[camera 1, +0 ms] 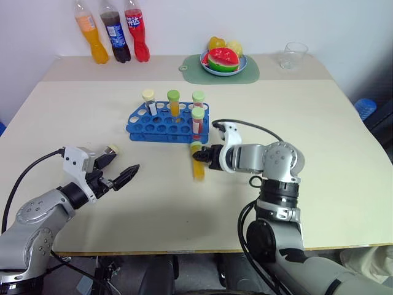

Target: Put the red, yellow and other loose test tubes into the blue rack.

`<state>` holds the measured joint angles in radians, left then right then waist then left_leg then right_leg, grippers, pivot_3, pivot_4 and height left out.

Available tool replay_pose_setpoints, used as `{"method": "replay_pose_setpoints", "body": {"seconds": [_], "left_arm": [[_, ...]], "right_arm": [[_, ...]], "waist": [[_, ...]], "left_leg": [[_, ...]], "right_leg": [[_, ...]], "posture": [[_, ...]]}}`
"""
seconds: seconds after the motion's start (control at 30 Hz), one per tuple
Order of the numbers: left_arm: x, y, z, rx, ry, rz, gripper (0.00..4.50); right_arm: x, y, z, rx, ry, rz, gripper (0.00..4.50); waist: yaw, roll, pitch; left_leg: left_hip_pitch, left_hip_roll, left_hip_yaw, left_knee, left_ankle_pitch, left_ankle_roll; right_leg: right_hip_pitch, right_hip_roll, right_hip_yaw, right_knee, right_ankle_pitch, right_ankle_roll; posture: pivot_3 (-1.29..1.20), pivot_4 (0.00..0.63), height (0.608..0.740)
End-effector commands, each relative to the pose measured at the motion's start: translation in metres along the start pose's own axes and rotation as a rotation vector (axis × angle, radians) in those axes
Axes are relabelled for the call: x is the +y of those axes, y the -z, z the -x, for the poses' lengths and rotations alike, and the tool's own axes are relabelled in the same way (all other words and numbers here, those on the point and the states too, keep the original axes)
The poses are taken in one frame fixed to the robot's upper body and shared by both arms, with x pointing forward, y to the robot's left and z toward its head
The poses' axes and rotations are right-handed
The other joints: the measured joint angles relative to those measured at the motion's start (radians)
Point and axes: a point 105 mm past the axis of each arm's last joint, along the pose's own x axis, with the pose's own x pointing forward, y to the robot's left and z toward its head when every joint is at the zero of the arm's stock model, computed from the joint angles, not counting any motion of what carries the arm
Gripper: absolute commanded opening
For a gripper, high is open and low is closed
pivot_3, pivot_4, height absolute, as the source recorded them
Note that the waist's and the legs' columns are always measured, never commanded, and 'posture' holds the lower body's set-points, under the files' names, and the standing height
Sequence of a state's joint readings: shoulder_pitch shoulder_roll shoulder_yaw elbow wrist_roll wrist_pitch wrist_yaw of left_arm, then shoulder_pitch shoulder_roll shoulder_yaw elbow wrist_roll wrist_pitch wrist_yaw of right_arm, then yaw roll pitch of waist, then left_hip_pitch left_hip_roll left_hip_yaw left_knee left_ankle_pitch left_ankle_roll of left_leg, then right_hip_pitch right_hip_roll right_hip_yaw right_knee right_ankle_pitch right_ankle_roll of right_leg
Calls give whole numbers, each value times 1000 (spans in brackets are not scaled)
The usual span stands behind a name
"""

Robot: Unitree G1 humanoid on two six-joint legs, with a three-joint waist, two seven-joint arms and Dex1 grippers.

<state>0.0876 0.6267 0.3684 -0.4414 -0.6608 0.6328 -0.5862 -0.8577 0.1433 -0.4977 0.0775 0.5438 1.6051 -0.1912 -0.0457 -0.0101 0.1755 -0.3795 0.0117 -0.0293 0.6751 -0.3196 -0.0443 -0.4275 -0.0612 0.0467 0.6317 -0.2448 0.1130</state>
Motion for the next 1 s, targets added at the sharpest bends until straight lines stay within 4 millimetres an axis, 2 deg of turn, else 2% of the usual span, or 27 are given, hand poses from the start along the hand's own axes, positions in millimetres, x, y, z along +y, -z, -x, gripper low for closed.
{"method": "replay_pose_setpoints", "body": {"seconds": [0.03, 0.1, 0.23, 0.43, 0.53, 0.6, 0.7, 0.8, 0.87, 0.93, 1.0], "left_arm": [[-5, -7, 2, -19, 12, 10, 4500], [-6, -7, 3, -18, 22, 34, 4500], [-8, -4, 1, -14, 20, 33, 4500], [-11, -4, -4, -24, 34, 38, 4500], [-16, -3, -6, -13, 60, 58, 4500], [-21, -3, -12, -5, 72, 85, 4500], [-32, -13, -22, -19, 95, 141, 4500], [-39, -25, -31, -15, 78, 143, 4500], [-45, -32, -38, 3, 57, 134, 4500], [-42, -29, -46, 79, -26, 134, 4500], [-40, -17, -52, 234, -111, 72, 4500]], "right_arm": [[97, 27, -20, 90, -264, 0, 3518], [97, 24, -18, 85, -265, -1, 4482], [88, 15, -8, 40, -268, 88, 4482], [56, -1, 11, -45, -191, 262, 4482], [38, -12, 26, -124, -128, 465, 4482], [30, -11, 31, -133, -127, 547, 4482], [20, -9, 34, -137, -126, 631, 3636], [17, -8, 43, -181, -148, 794, 2148], [18, -5, 50, -198, -187, 885, 2148], [19, -1, 60, -196, -255, 969, 2148], [19, 0, 67, -200, -303, 1017, 2767]], "waist": [[-8, 1, 0], [-14, 0, 0], [-20, 0, 0], [-24, 0, 0], [-13, 0, 0], [-10, 0, 0], [-14, -1, 0], [-21, -1, 0], [-20, -1, 0], [-16, -1, 0], [-11, -3, 0]], "left_leg": [[0, 0, 0, 0, 0, 0], [0, 1, 0, -2, 0, 0], [-1, 1, 0, -5, 0, 0], [-1, 2, 0, -8, 1, -1], [-1, 0, 0, -8, 1, -1], [-2, -2, 0, -7, 1, -1], [-1, -1, 0, -7, 1, -1], [-1, 2, -1, -8, 1, -1], [-1, 2, -1, -8, 1, -1], [0, 1, -1, -7, 1, -1], [0, 1, -1, -7, 1, -1]], "right_leg": [[-1, 0, 0, 0, 0, 0], [-1, 2, 0, 0, 0, 0], [-3, 1, 0, -1, 0, 0], [-4, 2, 0, -2, 0, -1], [-3, 0, 0, -3, -1, 0], [-3, -2, 0, -3, 0, 0], [-3, -1, 0, -3, -1, 0], [-3, 3, 0, -2, -1, 0], [-3, 2, 0, -1, -1, 0], [-3, 2, 0, -2, -1, 0], [-2, 1, 0, -2, -1, 0]], "posture": [[0, 150, 734], [0, 150, 734], [0, 150, 734], [0, 150, 734], [0, 150, 734], [0, 150, 734], [0, 150, 734], [0, 150, 734], [0, 150, 734], [0, 150, 734], [0, 150, 734]]}}
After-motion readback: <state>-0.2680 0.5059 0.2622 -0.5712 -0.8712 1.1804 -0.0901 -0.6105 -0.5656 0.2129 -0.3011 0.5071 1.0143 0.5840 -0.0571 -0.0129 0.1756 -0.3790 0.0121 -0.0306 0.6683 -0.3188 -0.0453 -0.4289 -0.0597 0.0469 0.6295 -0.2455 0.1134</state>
